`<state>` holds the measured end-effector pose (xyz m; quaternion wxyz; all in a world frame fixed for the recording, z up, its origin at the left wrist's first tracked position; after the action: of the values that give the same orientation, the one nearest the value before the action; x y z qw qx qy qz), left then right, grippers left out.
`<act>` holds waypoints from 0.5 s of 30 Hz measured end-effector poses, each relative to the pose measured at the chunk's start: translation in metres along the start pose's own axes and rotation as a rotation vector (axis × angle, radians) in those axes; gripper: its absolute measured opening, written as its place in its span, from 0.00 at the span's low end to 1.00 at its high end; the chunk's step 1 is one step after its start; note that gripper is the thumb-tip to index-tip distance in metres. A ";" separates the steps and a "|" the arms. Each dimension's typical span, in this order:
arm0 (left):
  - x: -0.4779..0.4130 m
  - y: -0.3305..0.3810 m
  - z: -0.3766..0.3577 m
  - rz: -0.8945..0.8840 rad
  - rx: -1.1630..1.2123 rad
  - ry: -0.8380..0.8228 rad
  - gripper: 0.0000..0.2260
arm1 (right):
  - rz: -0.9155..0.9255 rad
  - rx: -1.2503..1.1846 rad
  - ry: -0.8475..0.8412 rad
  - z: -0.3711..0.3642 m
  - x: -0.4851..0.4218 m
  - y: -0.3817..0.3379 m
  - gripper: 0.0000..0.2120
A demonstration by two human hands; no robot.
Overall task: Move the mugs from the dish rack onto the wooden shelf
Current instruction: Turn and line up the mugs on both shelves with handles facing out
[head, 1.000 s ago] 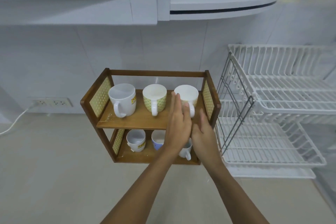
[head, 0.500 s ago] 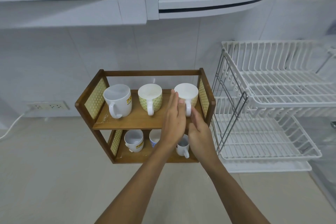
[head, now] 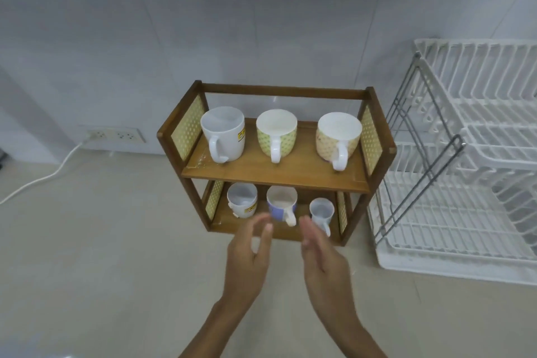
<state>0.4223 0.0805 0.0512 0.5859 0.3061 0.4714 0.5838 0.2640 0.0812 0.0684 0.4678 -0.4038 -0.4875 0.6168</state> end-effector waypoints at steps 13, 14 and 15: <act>-0.102 -0.134 0.054 0.453 -0.047 -0.145 0.18 | -0.369 0.006 -0.346 -0.116 -0.116 0.072 0.22; -0.102 -0.140 0.054 0.501 0.010 -0.169 0.18 | -0.378 0.003 -0.349 -0.119 -0.120 0.075 0.23; -0.099 -0.143 0.052 0.516 0.067 -0.195 0.18 | -0.380 0.001 -0.352 -0.121 -0.123 0.077 0.23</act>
<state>0.5390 -0.0248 -0.0399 0.4499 0.4900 0.3381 0.6657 0.3940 -0.0179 -0.0256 0.4835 -0.1910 -0.6281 0.5790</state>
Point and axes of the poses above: each hand's wrist, its own x-axis away from the middle knuckle, its own z-axis out of the back of the hand, y = z × x, the point moved 2 cm from there along -x, towards the middle knuckle, and after that the axes turned 12 degrees about -y, right-handed, at the moved point
